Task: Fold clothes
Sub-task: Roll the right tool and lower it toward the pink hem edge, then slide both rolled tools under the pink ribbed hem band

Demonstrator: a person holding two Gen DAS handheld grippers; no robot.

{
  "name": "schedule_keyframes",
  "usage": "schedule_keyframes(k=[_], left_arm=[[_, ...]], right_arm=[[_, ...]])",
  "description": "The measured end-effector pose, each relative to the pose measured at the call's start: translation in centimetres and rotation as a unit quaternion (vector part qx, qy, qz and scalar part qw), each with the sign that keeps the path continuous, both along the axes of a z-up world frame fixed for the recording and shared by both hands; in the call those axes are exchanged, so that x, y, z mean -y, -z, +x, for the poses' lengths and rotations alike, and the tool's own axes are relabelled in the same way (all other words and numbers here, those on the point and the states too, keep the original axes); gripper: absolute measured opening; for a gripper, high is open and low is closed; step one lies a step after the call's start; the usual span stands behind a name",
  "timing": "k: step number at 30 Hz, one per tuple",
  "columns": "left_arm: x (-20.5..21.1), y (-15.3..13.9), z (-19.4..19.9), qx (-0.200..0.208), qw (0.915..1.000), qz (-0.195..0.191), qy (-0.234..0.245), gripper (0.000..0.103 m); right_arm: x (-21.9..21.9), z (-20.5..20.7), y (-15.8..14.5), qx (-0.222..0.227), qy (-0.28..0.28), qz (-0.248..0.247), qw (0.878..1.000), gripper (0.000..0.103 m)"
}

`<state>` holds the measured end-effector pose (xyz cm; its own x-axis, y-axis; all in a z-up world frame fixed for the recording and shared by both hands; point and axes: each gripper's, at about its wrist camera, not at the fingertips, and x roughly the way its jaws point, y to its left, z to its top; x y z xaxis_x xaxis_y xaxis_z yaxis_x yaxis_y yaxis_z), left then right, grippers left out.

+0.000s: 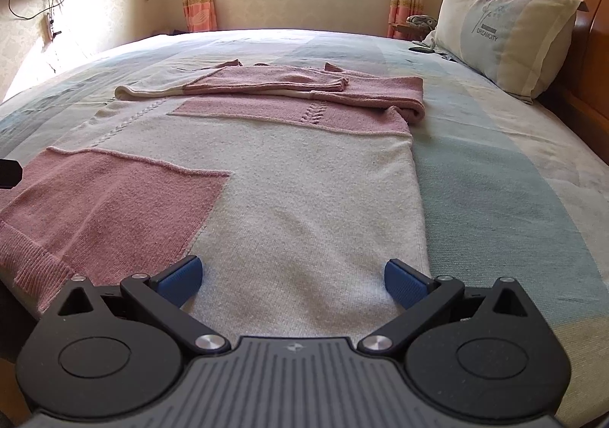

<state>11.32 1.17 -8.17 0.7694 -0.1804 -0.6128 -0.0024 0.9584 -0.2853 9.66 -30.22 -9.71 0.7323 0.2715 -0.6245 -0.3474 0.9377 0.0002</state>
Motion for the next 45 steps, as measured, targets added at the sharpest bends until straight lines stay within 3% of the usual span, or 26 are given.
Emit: schedule_keyframes(k=[3,7,11,16,18,22,24,26,33,37,45], left_arm=[[0.4,0.9,0.0,-0.019,0.9998,-0.001,0.009,0.102],[0.3,-0.6,-1.0,0.008,0.9998,-0.008,0.016,0.102],[1.6,-2.3,-2.0,0.046,0.996,0.071,0.029,0.102],[3.6,-3.0,-2.8,0.064,0.9849,0.148,0.065,0.102],[4.2,-3.1,-2.9,0.061,0.9809,0.167,0.079,0.102],[4.6,-4.1,-3.1,0.065,0.9728,0.198,0.102,0.102],[4.6,-4.4,-3.2,0.064,0.969,0.212,0.109,0.102],[5.0,-4.3,-3.4,0.06,0.9645,0.226,0.122,0.102],[6.7,-3.3,-4.1,0.042,0.9556,0.236,0.171,0.102],[8.2,-2.7,-4.3,0.041,0.9456,0.251,0.203,0.102],[10.3,-1.4,-4.3,0.041,0.934,0.261,0.241,0.102]], right_arm=[[-0.3,0.0,-0.1,0.001,0.002,-0.008,1.0,0.103],[-0.8,-0.3,-0.5,0.012,-0.001,-0.029,0.999,0.103],[-1.5,-1.1,-2.2,0.041,-0.023,-0.048,0.998,0.103],[-3.6,-3.2,-5.0,0.099,-0.1,-0.07,0.988,0.103],[-5.0,-4.2,-5.0,0.119,-0.146,-0.124,0.974,0.103],[-7.3,-6.2,-4.3,0.157,-0.235,-0.238,0.929,0.103],[-7.8,-7.1,-3.5,0.162,-0.268,-0.274,0.909,0.103],[-8.1,-7.4,-3.0,0.153,-0.288,-0.29,0.9,0.103],[-9.0,-8.4,-1.6,0.106,-0.34,-0.297,0.886,0.103],[-9.9,-8.6,-0.2,0.124,-0.324,-0.337,0.876,0.103],[-9.0,-7.9,-2.9,0.178,-0.258,-0.305,0.899,0.103]])
